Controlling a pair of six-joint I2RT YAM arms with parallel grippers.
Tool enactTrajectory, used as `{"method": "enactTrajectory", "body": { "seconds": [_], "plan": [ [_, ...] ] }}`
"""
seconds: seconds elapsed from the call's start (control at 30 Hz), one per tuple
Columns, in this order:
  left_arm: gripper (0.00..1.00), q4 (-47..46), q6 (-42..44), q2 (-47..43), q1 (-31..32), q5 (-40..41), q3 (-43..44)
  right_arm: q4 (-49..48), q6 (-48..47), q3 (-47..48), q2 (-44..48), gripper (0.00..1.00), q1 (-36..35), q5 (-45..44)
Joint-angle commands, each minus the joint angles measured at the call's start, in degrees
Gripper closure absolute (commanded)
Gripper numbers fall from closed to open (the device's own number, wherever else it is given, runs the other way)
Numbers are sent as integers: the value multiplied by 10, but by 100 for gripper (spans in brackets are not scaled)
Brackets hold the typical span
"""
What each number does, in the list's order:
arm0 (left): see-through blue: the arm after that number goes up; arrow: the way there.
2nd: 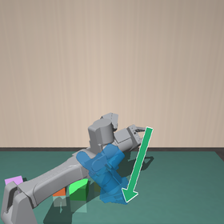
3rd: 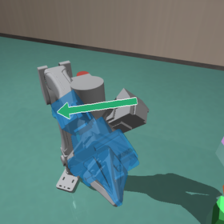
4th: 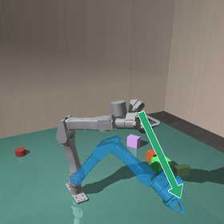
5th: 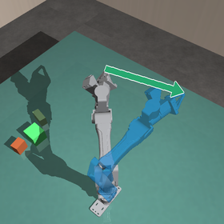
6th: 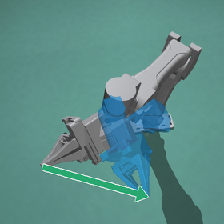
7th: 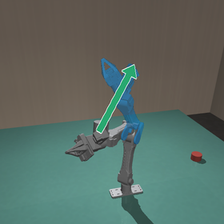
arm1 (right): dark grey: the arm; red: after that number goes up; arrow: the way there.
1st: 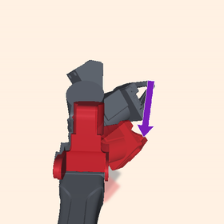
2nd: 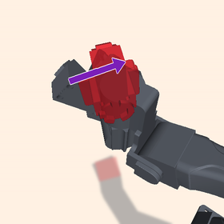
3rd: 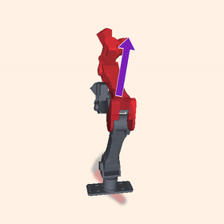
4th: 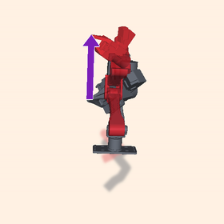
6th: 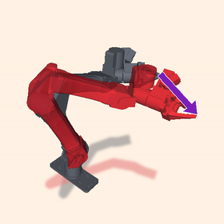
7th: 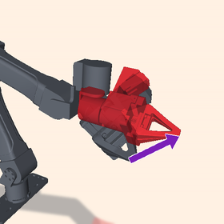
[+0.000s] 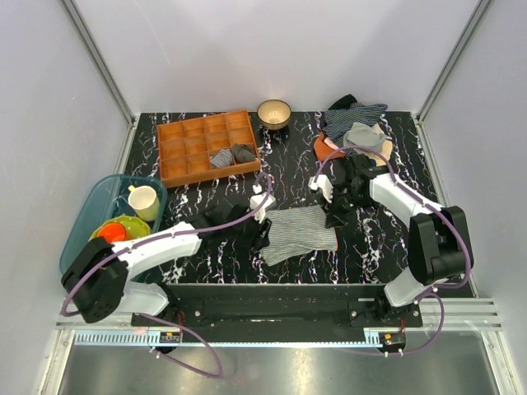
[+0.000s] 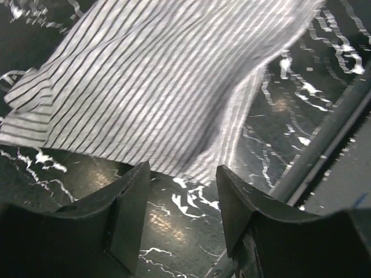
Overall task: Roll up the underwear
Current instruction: Fold the underwear at the center of the board.
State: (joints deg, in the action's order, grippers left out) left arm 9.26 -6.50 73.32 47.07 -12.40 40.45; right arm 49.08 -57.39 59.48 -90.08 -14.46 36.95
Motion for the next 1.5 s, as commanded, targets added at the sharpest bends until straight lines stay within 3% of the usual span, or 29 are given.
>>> {"method": "enactTrajectory", "body": {
  "seconds": [0.0,0.13,0.3,0.57,0.67,0.7,0.77,0.93,1.1,1.2,1.33,1.37,1.4,1.43,1.47],
  "plan": [
    [46,-61,-71,36,-44,10,29,-76,104,63,-26,71,1,-63],
    [44,-118,-127,46,-90,-12,2,-108,168,70,-46,55,1,-114],
    [34,-145,-161,55,-136,-5,-7,-111,202,79,-71,53,0,-123],
    [33,-139,-172,99,-153,9,9,-113,223,86,-101,55,1,-125],
    [34,-137,-171,118,-155,10,17,-107,228,95,-105,67,0,-101],
    [34,-137,-170,127,-156,11,19,-105,235,102,-106,78,0,-94],
    [35,-135,-166,133,-159,16,28,-105,242,111,-106,85,1,-79],
    [39,-126,-152,153,-166,36,46,-153,294,123,-101,96,0,-94],
    [48,-126,-142,151,-175,70,42,-210,318,115,-112,97,0,-133],
    [47,-143,-116,97,-176,70,11,-183,282,117,-105,91,0,-117],
    [41,-188,-61,-18,-174,49,-48,-124,164,93,-34,69,1,19],
    [37,-196,-52,-64,-173,42,-59,-89,97,81,-21,61,1,42],
    [24,-207,-46,-87,-172,27,-71,-74,61,71,6,56,0,59],
    [18,-232,-48,-108,-171,25,-101,-45,19,59,20,51,0,94],
    [8,-249,-69,-147,-171,20,-116,-29,-77,30,33,43,0,110]
  ]
}}
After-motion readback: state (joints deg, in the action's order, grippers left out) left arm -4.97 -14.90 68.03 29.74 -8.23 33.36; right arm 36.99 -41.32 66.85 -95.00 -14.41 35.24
